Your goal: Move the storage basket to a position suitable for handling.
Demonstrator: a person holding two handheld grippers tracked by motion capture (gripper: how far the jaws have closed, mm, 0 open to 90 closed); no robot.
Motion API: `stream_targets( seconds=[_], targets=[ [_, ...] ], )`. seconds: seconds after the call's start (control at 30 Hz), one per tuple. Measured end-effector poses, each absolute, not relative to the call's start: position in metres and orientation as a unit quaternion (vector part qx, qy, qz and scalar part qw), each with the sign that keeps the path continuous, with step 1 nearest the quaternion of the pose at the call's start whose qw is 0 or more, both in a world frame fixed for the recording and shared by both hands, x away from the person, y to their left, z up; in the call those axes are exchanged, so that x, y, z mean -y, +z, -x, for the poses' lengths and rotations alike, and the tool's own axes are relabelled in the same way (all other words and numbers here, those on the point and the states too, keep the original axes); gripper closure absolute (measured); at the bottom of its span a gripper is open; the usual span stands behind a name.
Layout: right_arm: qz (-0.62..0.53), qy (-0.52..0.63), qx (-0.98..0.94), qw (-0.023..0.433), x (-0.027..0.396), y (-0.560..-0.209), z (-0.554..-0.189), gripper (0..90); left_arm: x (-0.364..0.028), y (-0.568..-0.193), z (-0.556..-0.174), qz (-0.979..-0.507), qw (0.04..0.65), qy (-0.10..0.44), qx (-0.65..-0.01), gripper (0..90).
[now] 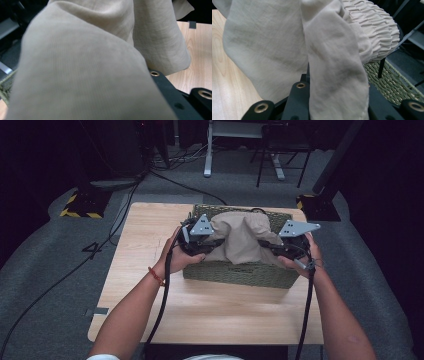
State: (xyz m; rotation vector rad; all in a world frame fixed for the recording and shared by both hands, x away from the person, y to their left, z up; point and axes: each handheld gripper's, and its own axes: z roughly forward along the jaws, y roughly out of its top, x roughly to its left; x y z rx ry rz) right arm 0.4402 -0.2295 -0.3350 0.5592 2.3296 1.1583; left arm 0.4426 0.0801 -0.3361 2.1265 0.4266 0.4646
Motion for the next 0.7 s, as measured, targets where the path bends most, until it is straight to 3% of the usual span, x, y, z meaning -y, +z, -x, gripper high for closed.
stream_targets(
  seconds=[0.7],
  targets=[
    [-0.242,0.3,-0.902,0.194,0.211,-0.373,-0.488,72.8,-0.063,-0.369,-0.486,-0.899,0.353,0.147,-0.214,70.7]
  ],
)
